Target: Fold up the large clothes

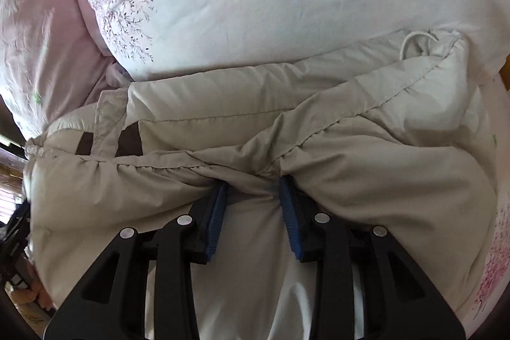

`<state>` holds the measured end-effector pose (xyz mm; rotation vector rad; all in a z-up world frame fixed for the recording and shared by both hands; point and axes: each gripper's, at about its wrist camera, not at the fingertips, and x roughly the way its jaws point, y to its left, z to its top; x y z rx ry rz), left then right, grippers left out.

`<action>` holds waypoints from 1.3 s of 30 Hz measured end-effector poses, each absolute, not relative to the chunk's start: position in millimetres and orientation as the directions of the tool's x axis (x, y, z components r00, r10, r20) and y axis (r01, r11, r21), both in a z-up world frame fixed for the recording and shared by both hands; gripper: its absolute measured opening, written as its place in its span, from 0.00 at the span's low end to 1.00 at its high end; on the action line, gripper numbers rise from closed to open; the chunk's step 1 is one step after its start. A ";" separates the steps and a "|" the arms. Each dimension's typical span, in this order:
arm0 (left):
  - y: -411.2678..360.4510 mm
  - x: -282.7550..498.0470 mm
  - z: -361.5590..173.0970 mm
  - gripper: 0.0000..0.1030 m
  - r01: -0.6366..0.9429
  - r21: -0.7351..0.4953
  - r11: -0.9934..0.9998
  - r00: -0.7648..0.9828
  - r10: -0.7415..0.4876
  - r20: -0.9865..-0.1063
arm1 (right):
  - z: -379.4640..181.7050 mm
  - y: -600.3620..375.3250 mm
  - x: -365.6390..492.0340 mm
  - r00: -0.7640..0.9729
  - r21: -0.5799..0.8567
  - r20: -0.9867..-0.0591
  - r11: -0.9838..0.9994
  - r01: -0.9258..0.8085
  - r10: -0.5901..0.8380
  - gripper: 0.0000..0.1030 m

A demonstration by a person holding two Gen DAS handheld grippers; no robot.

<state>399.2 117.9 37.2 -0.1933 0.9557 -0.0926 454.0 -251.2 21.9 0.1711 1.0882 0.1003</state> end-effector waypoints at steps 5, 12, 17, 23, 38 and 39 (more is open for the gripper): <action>143.2 361.6 50.6 0.73 0.018 -0.303 0.953 0.611 -0.250 -0.751 | 54.8 -285.7 385.6 0.622 0.266 -0.737 0.959 -0.093 0.265 0.34; 177.9 317.0 52.8 0.73 -0.028 -0.238 0.971 0.672 -0.158 -0.724 | 49.6 -332.3 321.5 0.749 0.204 -0.646 0.979 -0.017 0.147 0.34; 184.2 327.4 35.1 0.73 -0.073 -0.216 0.974 0.648 -0.118 -0.753 | 10.5 -357.2 334.5 0.688 0.264 -0.714 0.960 0.088 0.134 0.34; 196.1 347.3 -3.3 0.75 -0.130 -0.367 0.921 0.585 -0.228 -0.778 | -18.8 -359.6 358.6 0.641 0.304 -0.755 0.941 0.150 0.141 0.36; 238.5 247.1 -10.5 0.82 -0.135 -0.798 0.588 0.700 -0.514 -0.497 | -12.3 -411.7 240.1 0.798 0.720 -0.532 0.648 0.248 0.285 0.89; 237.5 243.8 -15.5 0.82 -0.146 -0.817 0.558 0.696 -0.529 -0.486 | -21.4 -417.1 238.0 0.792 0.756 -0.524 0.599 0.264 0.312 0.89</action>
